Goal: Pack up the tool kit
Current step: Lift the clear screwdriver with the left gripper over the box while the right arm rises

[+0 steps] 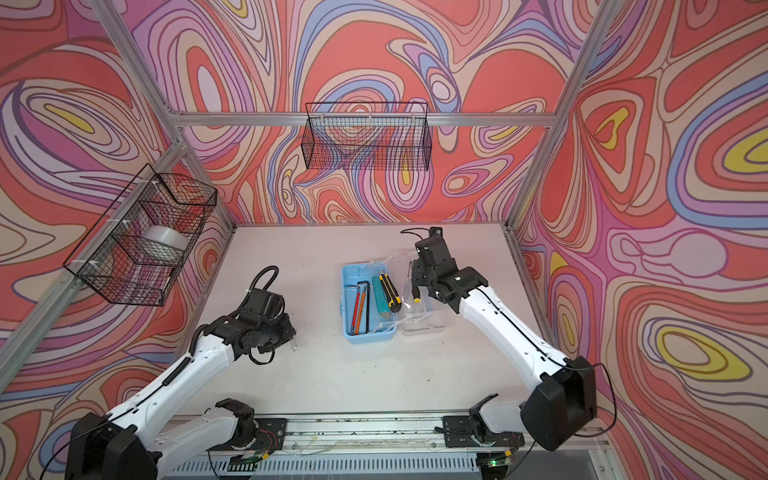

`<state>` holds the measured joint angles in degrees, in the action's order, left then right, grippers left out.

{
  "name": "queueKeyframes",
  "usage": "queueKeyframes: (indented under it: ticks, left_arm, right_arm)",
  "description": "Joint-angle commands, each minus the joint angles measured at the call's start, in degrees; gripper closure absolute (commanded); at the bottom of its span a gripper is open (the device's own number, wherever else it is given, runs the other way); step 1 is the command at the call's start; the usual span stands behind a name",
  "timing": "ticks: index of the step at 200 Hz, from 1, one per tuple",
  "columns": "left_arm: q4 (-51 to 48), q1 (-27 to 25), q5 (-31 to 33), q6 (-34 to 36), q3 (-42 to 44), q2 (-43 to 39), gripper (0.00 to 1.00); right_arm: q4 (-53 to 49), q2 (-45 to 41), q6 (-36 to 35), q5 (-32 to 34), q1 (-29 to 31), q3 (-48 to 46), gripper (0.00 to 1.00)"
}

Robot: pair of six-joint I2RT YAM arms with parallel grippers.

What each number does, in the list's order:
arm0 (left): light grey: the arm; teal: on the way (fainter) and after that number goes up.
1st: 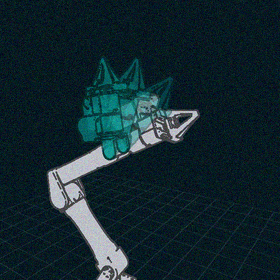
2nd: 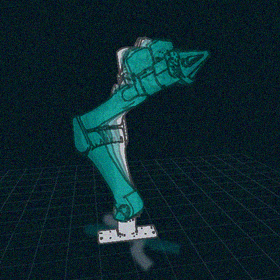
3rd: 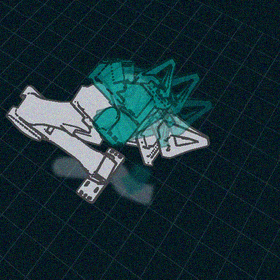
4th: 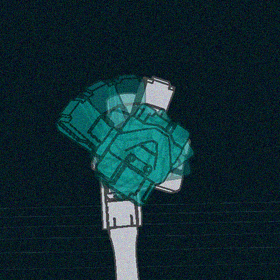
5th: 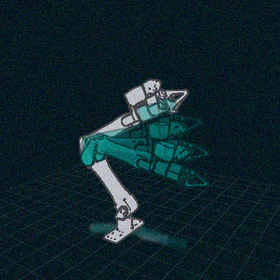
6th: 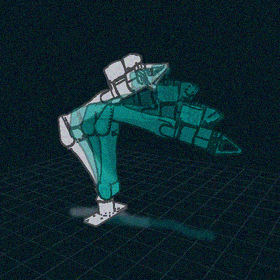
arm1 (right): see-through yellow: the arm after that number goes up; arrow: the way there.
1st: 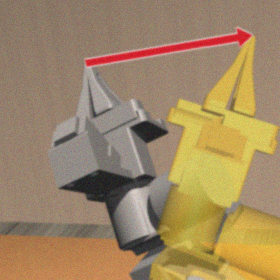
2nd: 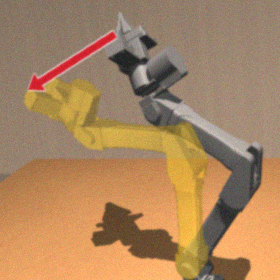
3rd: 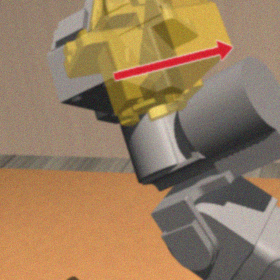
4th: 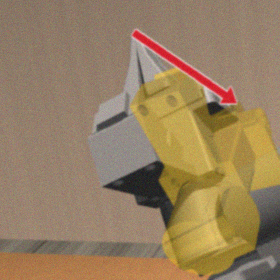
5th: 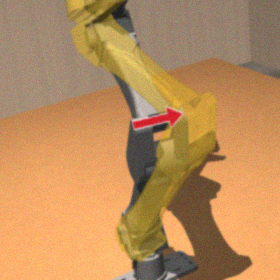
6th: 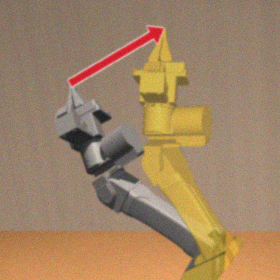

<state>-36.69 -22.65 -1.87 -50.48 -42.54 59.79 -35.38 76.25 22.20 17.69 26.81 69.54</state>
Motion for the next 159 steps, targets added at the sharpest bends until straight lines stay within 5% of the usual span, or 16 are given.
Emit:
queueKeyframes:
  ticks: [1,69,159]
  left_arm:
    - [4.8,-5.8,2.5,-6.3,-5.7,0.1,1.00]
    - [19.7,-21.2,2.6,-6.8,-27.8,23.3,1.00]
    - [26.9,-27.1,-1.6,-10.3,-49.1,47.4,1.00]
  right_arm:
    - [2.5,-4.3,1.8,3.3,0.1,-1.8,0.66]
    - [2.7,-10.9,3.0,7.3,0.0,-2.9,0.67]
    - [0.7,-16.6,1.4,10.5,-0.3,-3.1,0.66]
